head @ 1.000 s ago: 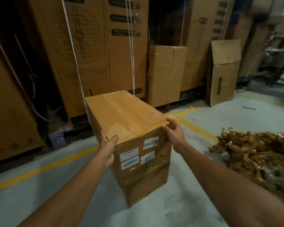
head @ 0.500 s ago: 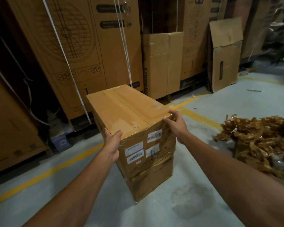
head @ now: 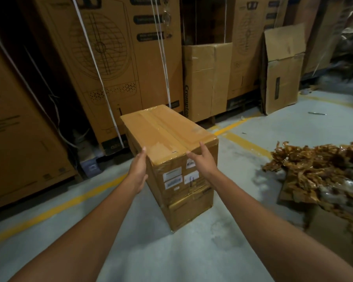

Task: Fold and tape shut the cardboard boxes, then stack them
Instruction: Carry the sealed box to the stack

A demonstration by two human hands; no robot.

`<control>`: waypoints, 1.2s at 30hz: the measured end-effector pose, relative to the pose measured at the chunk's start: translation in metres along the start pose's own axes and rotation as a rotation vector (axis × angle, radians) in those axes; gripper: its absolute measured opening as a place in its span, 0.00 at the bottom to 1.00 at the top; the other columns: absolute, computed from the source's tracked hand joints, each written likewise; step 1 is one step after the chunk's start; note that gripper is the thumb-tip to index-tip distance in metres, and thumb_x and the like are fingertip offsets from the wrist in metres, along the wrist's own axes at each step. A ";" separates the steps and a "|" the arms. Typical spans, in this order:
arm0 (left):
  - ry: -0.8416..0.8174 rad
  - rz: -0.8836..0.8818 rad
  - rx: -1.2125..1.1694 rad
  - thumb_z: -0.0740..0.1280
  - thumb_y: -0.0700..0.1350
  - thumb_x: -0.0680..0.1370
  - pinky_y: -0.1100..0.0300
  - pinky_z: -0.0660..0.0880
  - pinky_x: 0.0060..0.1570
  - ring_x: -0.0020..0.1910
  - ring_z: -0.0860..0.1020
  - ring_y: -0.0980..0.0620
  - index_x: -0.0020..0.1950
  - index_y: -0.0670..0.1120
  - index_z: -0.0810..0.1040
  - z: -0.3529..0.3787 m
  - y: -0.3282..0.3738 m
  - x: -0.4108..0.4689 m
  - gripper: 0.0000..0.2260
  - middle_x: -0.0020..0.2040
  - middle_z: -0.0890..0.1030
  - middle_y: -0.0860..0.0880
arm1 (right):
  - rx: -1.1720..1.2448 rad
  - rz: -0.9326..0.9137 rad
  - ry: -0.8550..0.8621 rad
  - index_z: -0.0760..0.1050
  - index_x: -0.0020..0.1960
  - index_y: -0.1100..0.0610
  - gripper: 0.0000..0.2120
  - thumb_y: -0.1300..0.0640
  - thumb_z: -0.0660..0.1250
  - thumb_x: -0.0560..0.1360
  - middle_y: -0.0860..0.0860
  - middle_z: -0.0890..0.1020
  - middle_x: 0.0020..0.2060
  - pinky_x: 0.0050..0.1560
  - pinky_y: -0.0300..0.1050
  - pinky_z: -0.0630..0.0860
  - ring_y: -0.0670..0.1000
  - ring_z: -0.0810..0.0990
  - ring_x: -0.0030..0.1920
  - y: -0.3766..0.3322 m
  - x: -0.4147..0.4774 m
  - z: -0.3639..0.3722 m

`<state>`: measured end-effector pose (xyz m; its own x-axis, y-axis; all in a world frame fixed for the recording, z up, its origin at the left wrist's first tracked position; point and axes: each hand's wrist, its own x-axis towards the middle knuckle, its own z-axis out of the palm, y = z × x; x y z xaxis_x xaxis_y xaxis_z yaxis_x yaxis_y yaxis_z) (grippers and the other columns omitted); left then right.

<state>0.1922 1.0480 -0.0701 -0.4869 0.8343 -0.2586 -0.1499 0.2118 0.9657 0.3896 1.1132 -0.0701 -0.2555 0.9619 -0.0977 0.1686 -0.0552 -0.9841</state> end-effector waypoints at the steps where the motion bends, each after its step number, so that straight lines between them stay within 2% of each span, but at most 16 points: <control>1: 0.005 0.036 0.006 0.55 0.67 0.80 0.40 0.56 0.74 0.79 0.58 0.46 0.81 0.54 0.58 -0.004 0.007 -0.017 0.32 0.80 0.60 0.52 | 0.023 -0.022 0.003 0.51 0.82 0.49 0.37 0.48 0.68 0.80 0.53 0.64 0.77 0.72 0.58 0.67 0.57 0.66 0.75 -0.006 -0.017 0.003; 4: 0.027 0.153 0.039 0.54 0.60 0.84 0.46 0.58 0.73 0.78 0.59 0.49 0.80 0.51 0.59 -0.022 0.024 -0.074 0.26 0.79 0.61 0.52 | 0.130 -0.041 -0.005 0.54 0.81 0.49 0.35 0.48 0.67 0.80 0.54 0.62 0.78 0.72 0.59 0.67 0.57 0.64 0.76 -0.026 -0.072 0.013; 6: 0.055 0.216 0.060 0.55 0.58 0.84 0.48 0.59 0.75 0.78 0.60 0.50 0.80 0.50 0.60 -0.038 0.029 -0.113 0.26 0.79 0.61 0.52 | 0.210 -0.044 -0.015 0.55 0.81 0.50 0.33 0.49 0.66 0.81 0.54 0.62 0.78 0.73 0.59 0.66 0.56 0.63 0.76 -0.041 -0.113 0.021; 9: 0.075 0.272 0.070 0.56 0.59 0.83 0.45 0.59 0.76 0.78 0.60 0.50 0.80 0.50 0.61 -0.068 0.030 -0.176 0.26 0.79 0.62 0.52 | 0.316 -0.069 -0.045 0.58 0.79 0.52 0.29 0.53 0.64 0.82 0.53 0.68 0.75 0.66 0.54 0.70 0.51 0.70 0.68 -0.063 -0.181 0.029; 11: 0.100 0.309 0.080 0.55 0.59 0.83 0.46 0.59 0.76 0.78 0.61 0.51 0.79 0.50 0.61 -0.091 0.028 -0.222 0.26 0.79 0.62 0.52 | 0.352 -0.087 -0.076 0.59 0.79 0.53 0.27 0.54 0.64 0.82 0.52 0.70 0.72 0.66 0.55 0.71 0.51 0.71 0.66 -0.076 -0.229 0.035; 14: 0.161 0.342 0.074 0.55 0.60 0.83 0.46 0.58 0.76 0.77 0.62 0.52 0.78 0.50 0.64 -0.124 0.019 -0.298 0.26 0.78 0.64 0.53 | 0.342 -0.099 -0.116 0.62 0.77 0.52 0.26 0.51 0.65 0.82 0.53 0.70 0.73 0.66 0.57 0.73 0.55 0.70 0.71 -0.084 -0.302 0.047; 23: 0.377 0.443 0.020 0.56 0.58 0.84 0.49 0.61 0.75 0.73 0.65 0.57 0.76 0.48 0.68 -0.210 -0.042 -0.532 0.24 0.71 0.70 0.56 | 0.368 -0.147 -0.281 0.69 0.73 0.53 0.21 0.51 0.67 0.81 0.52 0.75 0.67 0.59 0.52 0.78 0.52 0.75 0.65 -0.082 -0.507 0.083; 25: 0.436 0.456 0.017 0.55 0.58 0.84 0.50 0.61 0.75 0.73 0.65 0.56 0.76 0.48 0.68 -0.234 -0.052 -0.571 0.23 0.72 0.70 0.55 | 0.348 -0.172 -0.311 0.70 0.72 0.53 0.21 0.52 0.67 0.81 0.51 0.76 0.64 0.57 0.52 0.78 0.52 0.76 0.63 -0.087 -0.543 0.097; 31: 0.618 0.484 0.001 0.56 0.54 0.85 0.50 0.62 0.73 0.67 0.68 0.58 0.71 0.48 0.72 -0.317 -0.068 -0.657 0.19 0.65 0.72 0.55 | 0.275 -0.238 -0.471 0.71 0.69 0.53 0.18 0.52 0.67 0.80 0.50 0.77 0.59 0.52 0.48 0.80 0.51 0.79 0.58 -0.107 -0.622 0.165; 36: 0.769 0.458 0.001 0.56 0.58 0.84 0.51 0.65 0.69 0.66 0.69 0.57 0.69 0.50 0.74 -0.407 -0.070 -0.712 0.19 0.64 0.73 0.56 | 0.265 -0.249 -0.655 0.72 0.64 0.50 0.13 0.55 0.68 0.80 0.49 0.78 0.55 0.56 0.53 0.82 0.52 0.80 0.56 -0.127 -0.674 0.246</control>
<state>0.1991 0.2324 0.0376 -0.9412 0.2652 0.2091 0.2009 -0.0577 0.9779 0.3059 0.4063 0.0842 -0.7844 0.6028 0.1461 -0.1821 0.0014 -0.9833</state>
